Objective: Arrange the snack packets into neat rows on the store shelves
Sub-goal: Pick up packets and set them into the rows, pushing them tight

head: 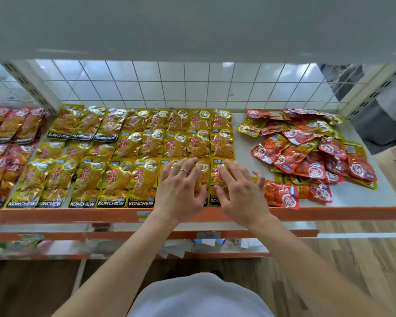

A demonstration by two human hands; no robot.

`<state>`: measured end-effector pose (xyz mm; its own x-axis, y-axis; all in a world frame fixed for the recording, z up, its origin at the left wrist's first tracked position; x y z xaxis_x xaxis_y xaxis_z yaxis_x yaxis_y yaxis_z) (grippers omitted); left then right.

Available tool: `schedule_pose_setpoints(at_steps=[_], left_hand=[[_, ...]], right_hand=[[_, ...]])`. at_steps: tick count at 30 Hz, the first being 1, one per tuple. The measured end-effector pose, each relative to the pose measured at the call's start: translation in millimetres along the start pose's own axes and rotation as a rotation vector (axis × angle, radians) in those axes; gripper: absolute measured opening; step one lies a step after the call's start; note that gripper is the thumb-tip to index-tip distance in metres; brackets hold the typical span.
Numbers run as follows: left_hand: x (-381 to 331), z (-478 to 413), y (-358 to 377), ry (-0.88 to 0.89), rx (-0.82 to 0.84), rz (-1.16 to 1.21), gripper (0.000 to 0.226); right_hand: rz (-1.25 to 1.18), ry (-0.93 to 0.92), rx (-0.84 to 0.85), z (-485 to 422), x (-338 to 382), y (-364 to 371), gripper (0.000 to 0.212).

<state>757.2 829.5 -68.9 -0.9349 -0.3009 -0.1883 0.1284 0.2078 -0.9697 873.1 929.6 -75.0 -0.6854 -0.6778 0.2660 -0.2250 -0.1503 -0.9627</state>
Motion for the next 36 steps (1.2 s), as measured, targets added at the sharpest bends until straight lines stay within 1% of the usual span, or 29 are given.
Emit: schedule_pose_setpoints(at_steps=[3, 8, 13, 16, 22, 24, 28, 30, 33, 36], left_hand=[[2, 0, -2, -0.005, -0.04, 0.025, 0.057], [1, 0, -2, 0.008, -0.023, 0.024, 0.059], [3, -1, 7, 0.009, 0.118, 0.043, 0.069], [4, -2, 12, 0.01, 0.15, 0.023, 0.07], [4, -2, 9, 0.032, 0.104, 0.012, 0.075], [1, -2, 5, 0.041, 0.083, 0.025, 0.077], [-14, -7, -7, 0.065, 0.024, 0.083, 0.073], [-31, -17, -14, 0.114, -0.007, 0.115, 0.076], [-62, -36, -22, 0.215, -0.023, 0.102, 0.079], [-87, -51, -24, 0.274, -0.014, 0.094, 0.076]], right_hand=[[0.016, -0.025, -0.026, 4, 1, -1, 0.052], [0.025, -0.015, -0.02, 3, 2, 0, 0.053], [0.049, -0.003, -0.013, 2, 4, 1, 0.055], [0.061, -0.002, -0.039, 3, 5, -1, 0.055], [0.077, -0.013, 0.036, 7, 8, -2, 0.062], [0.024, 0.024, 0.004, 11, 5, -12, 0.062], [-0.052, 0.141, -0.125, 22, -13, -48, 0.066], [-0.044, 0.184, -0.135, 25, -26, -63, 0.067], [-0.026, 0.232, -0.127, 27, -52, -78, 0.064], [-0.031, 0.305, -0.117, 26, -84, -86, 0.063]])
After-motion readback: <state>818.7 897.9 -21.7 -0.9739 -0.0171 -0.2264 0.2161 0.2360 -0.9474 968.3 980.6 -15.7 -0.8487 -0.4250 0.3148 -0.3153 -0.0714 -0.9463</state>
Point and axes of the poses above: each hand's wrist, its own z-axis away from the middle knuckle, its own y-axis out of the palm, x = y × z, the point moved 7 cm from there along -z, towards the middle knuckle, and after that the axes turned 10 degrees about y, right-handed, at the moved point
